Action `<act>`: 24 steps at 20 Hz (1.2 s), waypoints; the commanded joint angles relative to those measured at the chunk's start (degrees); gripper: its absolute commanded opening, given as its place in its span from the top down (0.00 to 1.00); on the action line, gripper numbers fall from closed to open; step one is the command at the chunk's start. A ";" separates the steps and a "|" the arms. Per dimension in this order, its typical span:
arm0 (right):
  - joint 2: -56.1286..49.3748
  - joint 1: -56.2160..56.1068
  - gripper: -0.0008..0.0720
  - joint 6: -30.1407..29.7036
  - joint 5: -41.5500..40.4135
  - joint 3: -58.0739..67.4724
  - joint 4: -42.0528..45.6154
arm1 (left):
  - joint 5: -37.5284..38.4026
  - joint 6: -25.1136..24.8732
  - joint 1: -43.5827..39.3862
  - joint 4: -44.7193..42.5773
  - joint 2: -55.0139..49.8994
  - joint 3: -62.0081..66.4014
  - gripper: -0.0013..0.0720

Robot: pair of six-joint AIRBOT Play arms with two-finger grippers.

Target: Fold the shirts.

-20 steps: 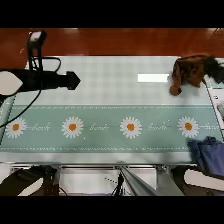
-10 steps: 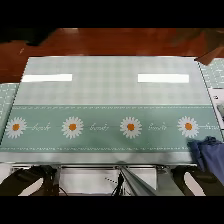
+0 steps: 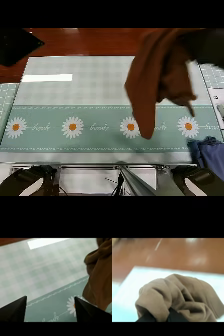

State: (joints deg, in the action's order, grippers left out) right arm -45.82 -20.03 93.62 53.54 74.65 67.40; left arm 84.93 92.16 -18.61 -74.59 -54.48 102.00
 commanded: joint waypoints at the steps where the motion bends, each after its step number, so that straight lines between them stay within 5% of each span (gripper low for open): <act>1: -8.52 -16.22 0.95 5.70 2.47 -0.63 9.90 | 1.53 0.26 0.02 -1.22 0.11 -3.04 0.01; 5: -20.96 -23.43 0.95 8.81 3.65 -0.63 18.69 | 1.53 0.28 0.02 -2.99 0.15 -8.79 0.01; 9: -31.12 -23.23 0.95 8.81 1.27 -0.63 18.45 | 1.49 0.28 0.02 -2.97 0.15 -16.74 0.01; 10: -32.52 -23.23 0.82 8.81 -0.04 -0.61 17.86 | 1.44 0.28 0.02 -2.97 0.15 -18.95 0.01; 11: -33.07 -23.21 0.47 8.24 -0.90 -0.61 18.01 | 1.42 0.26 0.02 -2.97 0.15 -21.40 0.01; 12: -32.85 -23.21 0.30 7.50 -1.05 -0.52 19.45 | 1.42 0.20 0.02 -2.97 0.15 -23.91 0.01; 19: -20.79 -8.92 0.30 0.22 20.31 -0.31 41.13 | -0.59 -3.15 0.02 -2.23 0.92 -45.70 0.01; 24: -17.70 17.53 0.28 -6.82 20.83 -7.56 22.71 | -15.21 -7.67 0.02 11.06 3.21 -65.83 0.01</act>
State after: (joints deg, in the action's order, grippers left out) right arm -65.25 -15.35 92.20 71.88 70.54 99.81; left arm 78.19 87.22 -18.61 -71.46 -52.18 46.57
